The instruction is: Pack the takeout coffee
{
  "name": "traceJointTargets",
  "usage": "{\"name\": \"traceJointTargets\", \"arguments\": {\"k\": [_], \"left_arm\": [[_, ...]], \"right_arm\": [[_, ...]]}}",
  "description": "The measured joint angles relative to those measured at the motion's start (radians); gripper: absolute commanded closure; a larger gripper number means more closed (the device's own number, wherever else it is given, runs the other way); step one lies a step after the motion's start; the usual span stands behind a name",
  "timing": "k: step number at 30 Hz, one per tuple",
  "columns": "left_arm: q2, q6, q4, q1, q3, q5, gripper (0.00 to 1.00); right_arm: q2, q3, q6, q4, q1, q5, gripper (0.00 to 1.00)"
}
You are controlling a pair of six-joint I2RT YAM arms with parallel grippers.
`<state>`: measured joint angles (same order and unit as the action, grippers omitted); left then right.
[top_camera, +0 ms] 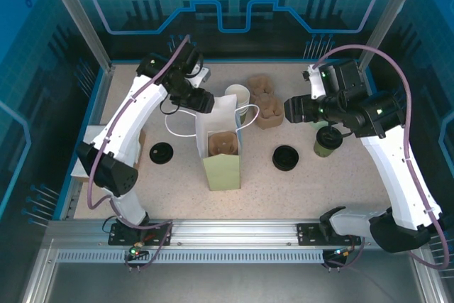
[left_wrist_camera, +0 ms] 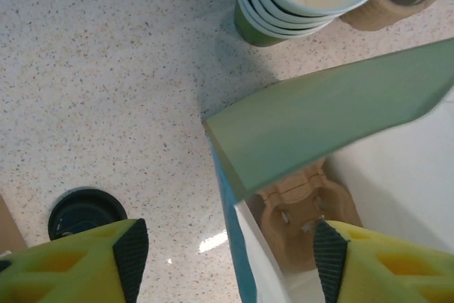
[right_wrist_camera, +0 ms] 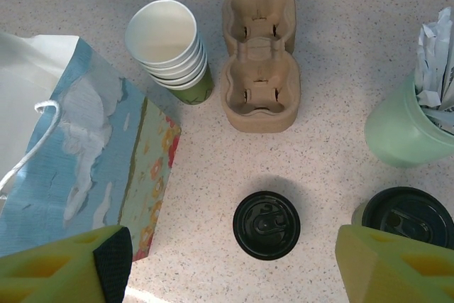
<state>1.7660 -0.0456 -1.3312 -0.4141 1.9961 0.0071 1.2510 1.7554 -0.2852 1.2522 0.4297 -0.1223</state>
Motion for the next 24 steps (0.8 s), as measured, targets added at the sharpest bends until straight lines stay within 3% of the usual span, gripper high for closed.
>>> {"name": "traceJointTargets", "arguments": {"k": [2, 8, 24], "left_arm": [[0.005, -0.005, 0.000, 0.000, 0.000, -0.016, 0.67], [0.006, -0.064, -0.019, 0.000, 0.032, -0.048, 0.96], [-0.174, -0.395, -0.045, 0.000, -0.014, -0.071, 1.00]], "right_arm": [[-0.006, -0.008, 0.000, 0.001, -0.002, 0.000, 0.22], [-0.017, -0.018, 0.000, 0.002, -0.012, 0.002, 0.22], [0.017, -0.029, 0.005, 0.000, -0.053, 0.014, 0.20]]}}
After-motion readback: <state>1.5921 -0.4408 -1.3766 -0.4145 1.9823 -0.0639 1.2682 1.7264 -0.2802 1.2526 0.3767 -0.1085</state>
